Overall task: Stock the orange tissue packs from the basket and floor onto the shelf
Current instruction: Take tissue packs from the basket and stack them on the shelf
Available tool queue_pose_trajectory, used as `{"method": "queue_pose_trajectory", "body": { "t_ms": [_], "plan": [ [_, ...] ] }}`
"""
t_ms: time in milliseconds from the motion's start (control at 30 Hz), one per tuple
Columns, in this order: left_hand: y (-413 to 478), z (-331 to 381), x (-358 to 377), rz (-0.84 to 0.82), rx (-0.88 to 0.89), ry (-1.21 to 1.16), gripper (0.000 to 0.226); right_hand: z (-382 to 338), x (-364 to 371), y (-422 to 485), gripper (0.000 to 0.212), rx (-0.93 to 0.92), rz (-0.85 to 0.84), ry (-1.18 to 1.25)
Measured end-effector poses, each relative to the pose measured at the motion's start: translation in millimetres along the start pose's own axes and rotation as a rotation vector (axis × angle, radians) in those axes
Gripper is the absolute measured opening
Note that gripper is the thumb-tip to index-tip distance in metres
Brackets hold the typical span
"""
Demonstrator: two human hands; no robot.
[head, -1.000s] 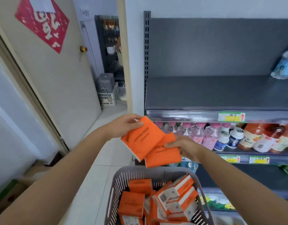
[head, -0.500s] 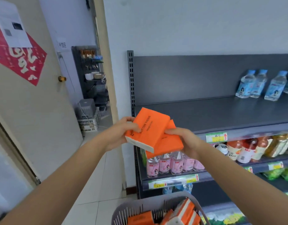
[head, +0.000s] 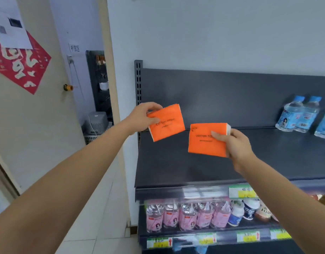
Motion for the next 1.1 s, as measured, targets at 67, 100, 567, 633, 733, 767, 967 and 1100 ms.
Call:
{"method": "queue_pose_trajectory", "body": {
  "t_ms": [67,100,567,633,733,767,967,1100],
  "plan": [
    [34.3,-15.3,19.0,-0.034,-0.002,0.119,0.036,-5.4,-8.0,19.2,0.031,-0.045,-0.024,-0.010],
    [49.4,-24.6,29.1,-0.054,-0.012,0.173,0.036,-5.9,-9.1,29.0,0.032,-0.049,-0.058,-0.017],
    [108.7,-55.8,81.8,0.028,0.109,1.142,0.052,34.4,48.1,131.7,0.041,-0.047,-0.307,-0.156],
    [107.8,-60.6,75.4,0.055,0.055,1.043,0.046,38.0,62.0,138.7,0.044,-0.086,-0.287,-0.238],
    [104.8,-62.8,64.8,0.098,0.034,0.975,0.048,38.5,81.8,145.4,0.065,-0.129,-0.251,-0.349],
    [103.3,-61.0,64.3,0.089,0.044,0.982,0.050,35.5,87.9,146.3,0.074,-0.164,-0.237,-0.410],
    [94.8,-64.5,65.0,-0.051,0.048,0.908,0.054,17.0,124.9,137.7,0.082,-0.386,-0.301,-0.740],
    [92.9,-67.1,62.4,-0.098,-0.005,0.815,0.066,22.8,145.3,132.5,0.081,-0.419,-0.387,-0.912]
  ]
}}
Point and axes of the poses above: each hand's wrist, its own y-axis towards the middle knuckle, its own x-axis out of the palm, z = x × y, the point moved 9 cm from there along y, towards the middle knuckle
